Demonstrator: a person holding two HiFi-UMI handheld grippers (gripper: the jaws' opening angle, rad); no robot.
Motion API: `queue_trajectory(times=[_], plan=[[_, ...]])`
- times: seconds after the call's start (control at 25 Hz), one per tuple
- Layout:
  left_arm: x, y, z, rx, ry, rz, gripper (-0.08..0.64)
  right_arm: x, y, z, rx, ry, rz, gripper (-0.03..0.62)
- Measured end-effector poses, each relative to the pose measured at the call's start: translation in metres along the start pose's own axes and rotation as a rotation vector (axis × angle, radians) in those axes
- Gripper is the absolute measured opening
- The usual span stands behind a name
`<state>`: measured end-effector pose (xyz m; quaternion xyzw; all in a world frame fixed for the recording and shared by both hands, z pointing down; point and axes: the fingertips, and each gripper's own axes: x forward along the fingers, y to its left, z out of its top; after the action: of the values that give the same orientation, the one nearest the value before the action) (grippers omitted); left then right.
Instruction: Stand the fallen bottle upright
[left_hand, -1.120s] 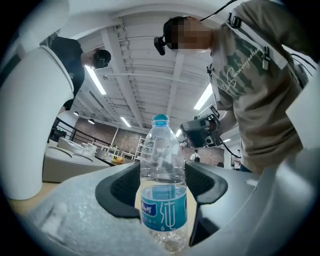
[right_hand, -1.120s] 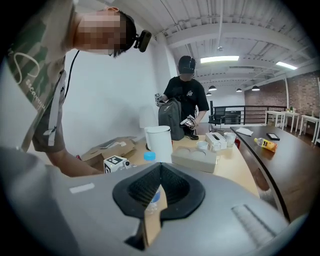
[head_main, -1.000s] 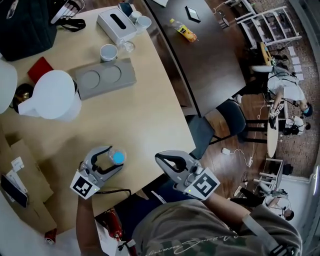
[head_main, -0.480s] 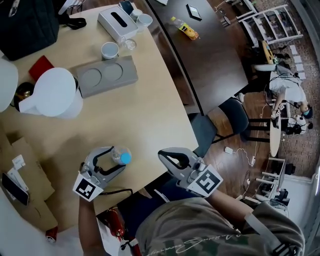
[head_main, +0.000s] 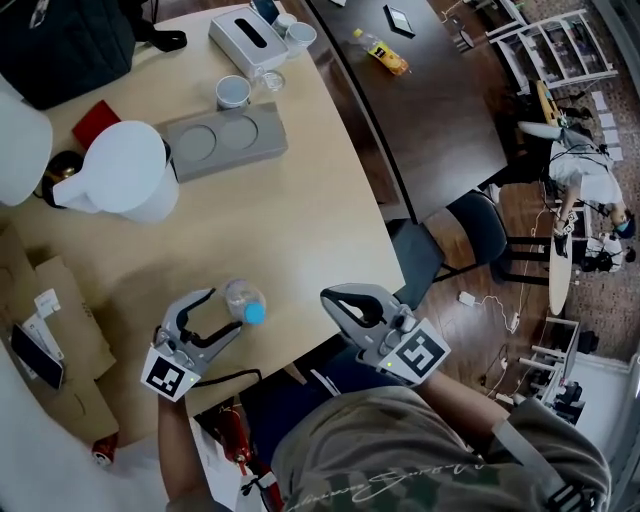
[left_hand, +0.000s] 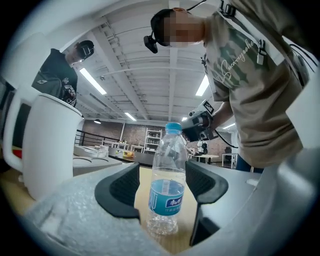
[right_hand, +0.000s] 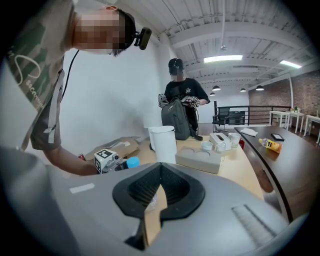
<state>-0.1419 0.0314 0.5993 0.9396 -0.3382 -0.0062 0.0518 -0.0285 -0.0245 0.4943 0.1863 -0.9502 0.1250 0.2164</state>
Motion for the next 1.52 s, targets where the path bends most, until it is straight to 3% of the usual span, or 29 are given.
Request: queue_trajectory(times=[0.16,0.36,0.44,0.52,0.56,0.6,0.68,0.76,0.92,1.0,1.12,1.32,1.52], plan=[[-0.026,-0.003,0.023,-0.102,-0.034,0.093,0.298,-0.007,0.006,0.021,-0.045,-0.086,0.001,0.005],[-0.072,-0.016,0.080,-0.136,-0.078,0.235,0.293,-0.023,0.010,0.050,-0.044,-0.143,-0.055,0.005],[-0.083,-0.024,0.105,-0.106,-0.061,0.302,0.250,-0.029,0.010,0.058,-0.042,-0.173,-0.067,0.005],[-0.084,-0.038,0.122,-0.025,0.030,0.370,0.112,-0.035,0.010,0.065,-0.046,-0.203,-0.065,0.005],[-0.080,-0.049,0.128,0.026,0.096,0.387,0.003,-0.039,0.011,0.067,-0.049,-0.216,-0.059,0.005],[-0.073,-0.061,0.134,0.078,0.150,0.390,0.002,-0.044,0.014,0.068,-0.050,-0.229,-0.050,0.005],[-0.057,-0.086,0.153,0.136,0.173,0.391,0.002,-0.057,0.022,0.069,-0.053,-0.261,-0.026,0.005],[-0.044,-0.104,0.166,0.088,0.129,0.443,0.002,-0.074,0.029,0.067,-0.064,-0.298,0.003,0.005],[-0.032,-0.125,0.182,-0.155,-0.065,0.621,0.002,-0.115,0.029,0.050,-0.078,-0.366,0.049,0.005],[-0.028,-0.140,0.184,-0.177,-0.067,0.691,0.002,-0.135,0.034,0.038,-0.082,-0.377,0.079,0.005],[-0.023,-0.182,0.195,-0.136,-0.044,0.783,0.002,-0.171,0.055,0.021,-0.066,-0.374,0.147,0.005],[-0.006,-0.253,0.219,-0.145,-0.032,0.816,0.002,-0.243,0.069,0.003,-0.023,-0.400,0.146,0.005],[-0.005,-0.300,0.235,-0.111,-0.012,0.786,0.002,-0.279,0.088,0.008,-0.085,-0.437,0.112,0.005]])
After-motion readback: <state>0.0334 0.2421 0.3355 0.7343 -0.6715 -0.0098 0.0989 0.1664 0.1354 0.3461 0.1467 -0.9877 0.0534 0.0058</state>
